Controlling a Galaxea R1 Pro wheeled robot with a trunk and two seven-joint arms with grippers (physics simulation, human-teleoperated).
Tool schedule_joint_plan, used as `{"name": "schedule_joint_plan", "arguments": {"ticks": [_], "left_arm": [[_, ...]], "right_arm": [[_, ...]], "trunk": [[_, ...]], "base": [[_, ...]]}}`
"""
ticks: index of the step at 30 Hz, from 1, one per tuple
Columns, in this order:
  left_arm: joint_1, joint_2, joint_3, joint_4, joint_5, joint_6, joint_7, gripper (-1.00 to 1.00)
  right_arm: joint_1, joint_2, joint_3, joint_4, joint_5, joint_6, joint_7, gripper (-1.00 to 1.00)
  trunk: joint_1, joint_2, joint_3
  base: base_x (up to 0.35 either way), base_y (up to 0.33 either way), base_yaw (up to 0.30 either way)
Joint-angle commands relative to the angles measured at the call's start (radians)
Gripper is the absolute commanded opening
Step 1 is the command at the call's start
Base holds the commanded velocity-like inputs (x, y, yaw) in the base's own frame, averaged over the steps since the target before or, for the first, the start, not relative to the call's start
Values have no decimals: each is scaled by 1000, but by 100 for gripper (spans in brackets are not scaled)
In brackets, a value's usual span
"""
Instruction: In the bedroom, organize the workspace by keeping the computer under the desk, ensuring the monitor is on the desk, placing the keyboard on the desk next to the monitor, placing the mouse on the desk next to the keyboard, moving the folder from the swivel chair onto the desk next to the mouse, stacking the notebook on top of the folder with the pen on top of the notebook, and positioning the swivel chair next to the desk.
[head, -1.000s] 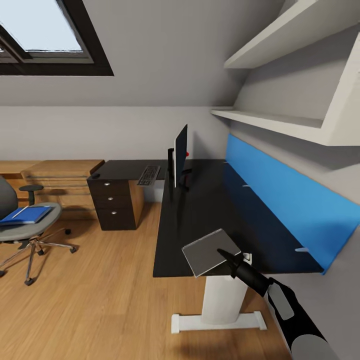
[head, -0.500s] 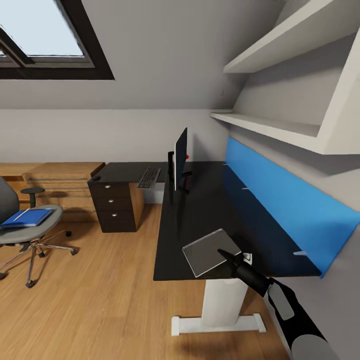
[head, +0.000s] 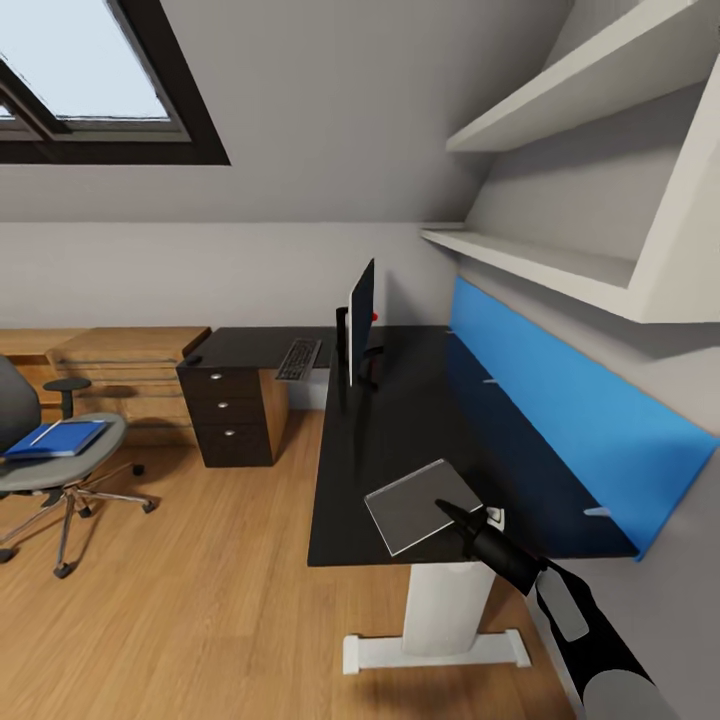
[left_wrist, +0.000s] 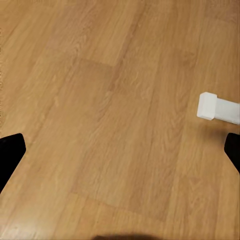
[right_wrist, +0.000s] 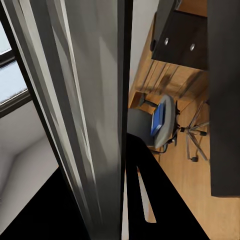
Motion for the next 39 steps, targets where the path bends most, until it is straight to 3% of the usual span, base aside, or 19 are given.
{"name": "schedule_joint_plan", "arguments": {"ticks": [1,11,18,28,39], "left_arm": [[-1,-1,6,0,-3,-3,0,100],[-1,-1,6,0,-3,-3,1,100],[-1,-1,4,0,-4,-3,0,100],[-1,-1,4,0,-4,-2,0,100],[-1,0,5,0,-4,0,-2,100]], "right_arm": [[-1,0,-1,1,-1,5,2,-100],[-1,0,-1,1,-1,5,2,-100],[-1,4,-1,3,-2,7,-4,-100],[-1,6,0,2,-3,6,-6,-100],[-1,7,0,3,-3,5,-1,-100]], "trunk": [[-4,7,2],[-42,77,33],[-42,77,33],[-42,77,31],[-42,77,29]], "base": [[0,0,0],[0,0,0],[0,0,53],[-14,3,233],[-215,151,81]]}}
